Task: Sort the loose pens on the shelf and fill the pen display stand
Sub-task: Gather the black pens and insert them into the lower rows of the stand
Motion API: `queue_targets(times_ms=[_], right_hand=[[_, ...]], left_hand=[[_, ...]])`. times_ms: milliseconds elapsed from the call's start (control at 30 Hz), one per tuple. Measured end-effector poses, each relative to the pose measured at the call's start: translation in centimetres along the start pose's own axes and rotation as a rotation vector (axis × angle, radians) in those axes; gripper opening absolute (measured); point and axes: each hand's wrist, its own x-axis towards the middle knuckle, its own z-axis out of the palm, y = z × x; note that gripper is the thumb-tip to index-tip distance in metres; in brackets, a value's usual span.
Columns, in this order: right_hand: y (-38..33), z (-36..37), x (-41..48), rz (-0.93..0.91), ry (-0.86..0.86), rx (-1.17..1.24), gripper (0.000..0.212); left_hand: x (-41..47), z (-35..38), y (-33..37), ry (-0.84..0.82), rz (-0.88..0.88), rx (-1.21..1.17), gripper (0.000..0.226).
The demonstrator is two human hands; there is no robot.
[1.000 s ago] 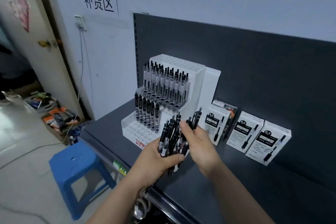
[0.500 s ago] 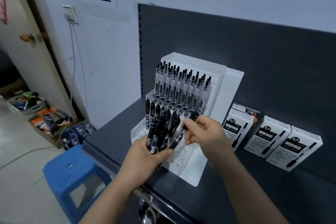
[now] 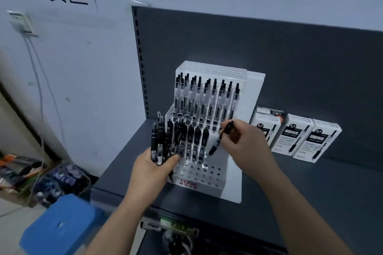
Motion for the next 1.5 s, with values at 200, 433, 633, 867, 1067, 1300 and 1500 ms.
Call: queue_targets(times_ms=[200, 433, 633, 867, 1067, 1300, 1500], right_hand=[[-0.1, 1.6, 0.9, 0.056, -0.116, -0.284, 0.023], [0.9, 3.1, 1.8, 0.095, -0.159, -0.44, 0.034], [1.3, 3.1, 1.3, 0.087, -0.161, -0.469, 0.034], [-0.5, 1.4, -1.3, 0.119, -0.127, 0.182, 0.008], [-0.8, 0.9, -1.3, 0.162, -0.222, 0.357, 0.007], [1.1, -1.7, -0.7, 0.097, 0.121, 0.213, 0.01], [1.8, 0.2, 0.0, -0.002, 0.034, -0.127, 0.026]], left_hand=[[0.2, -0.6, -0.7, -0.045, 0.013, 0.038, 0.02], [0.2, -0.9, -0.7, -0.061, -0.002, 0.016, 0.021], [-0.1, -0.3, -0.2, -0.114, -0.054, -0.037, 0.022], [-1.1, 1.6, 0.7, -0.229, -0.098, -0.108, 0.017], [-1.6, 2.6, 0.9, -0.27, -0.126, -0.119, 0.019], [-0.7, 1.4, 0.2, -0.121, -0.034, -0.029, 0.008], [-0.7, 1.5, 0.2, -0.053, -0.017, -0.031, 0.026]])
